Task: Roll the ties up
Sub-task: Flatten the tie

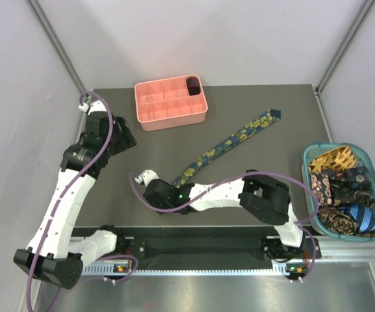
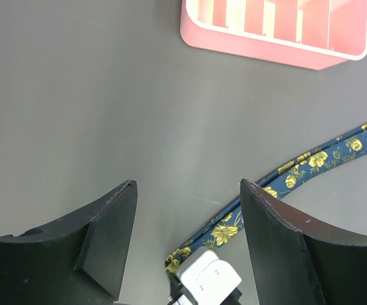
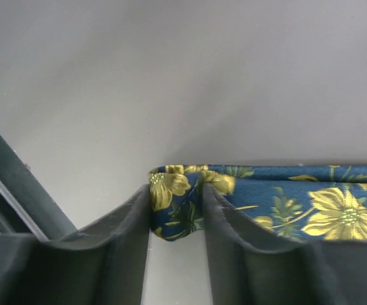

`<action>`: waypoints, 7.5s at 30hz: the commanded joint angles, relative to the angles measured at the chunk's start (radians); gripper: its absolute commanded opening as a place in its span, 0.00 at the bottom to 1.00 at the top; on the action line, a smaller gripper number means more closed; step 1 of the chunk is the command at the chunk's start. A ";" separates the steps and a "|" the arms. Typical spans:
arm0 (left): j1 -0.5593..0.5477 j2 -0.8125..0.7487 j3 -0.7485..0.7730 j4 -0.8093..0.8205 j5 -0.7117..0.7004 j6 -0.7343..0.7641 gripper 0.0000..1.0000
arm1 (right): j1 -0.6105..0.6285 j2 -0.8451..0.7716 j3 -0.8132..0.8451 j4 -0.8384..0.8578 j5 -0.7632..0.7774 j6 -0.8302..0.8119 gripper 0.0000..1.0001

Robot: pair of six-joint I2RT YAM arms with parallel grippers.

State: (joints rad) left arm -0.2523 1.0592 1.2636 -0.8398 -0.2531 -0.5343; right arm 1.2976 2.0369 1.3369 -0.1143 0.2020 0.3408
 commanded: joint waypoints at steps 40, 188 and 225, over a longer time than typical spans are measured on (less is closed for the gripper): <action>-0.084 -0.245 -0.799 0.662 0.457 -0.059 0.80 | -0.319 -0.195 -0.346 0.369 -0.529 0.159 0.03; -0.337 -0.231 -0.788 0.878 -0.058 0.139 0.99 | -1.344 0.356 0.753 -0.230 -0.039 0.323 0.94; -0.447 -0.455 -0.777 0.398 0.149 -0.200 0.95 | -0.508 -0.614 -0.621 0.327 -0.499 0.093 0.34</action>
State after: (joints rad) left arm -0.6952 0.6048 0.4965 -0.3843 -0.0940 -0.6666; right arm 0.7345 1.4048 0.7055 0.0853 -0.2607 0.4438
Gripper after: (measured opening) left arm 0.961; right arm 0.373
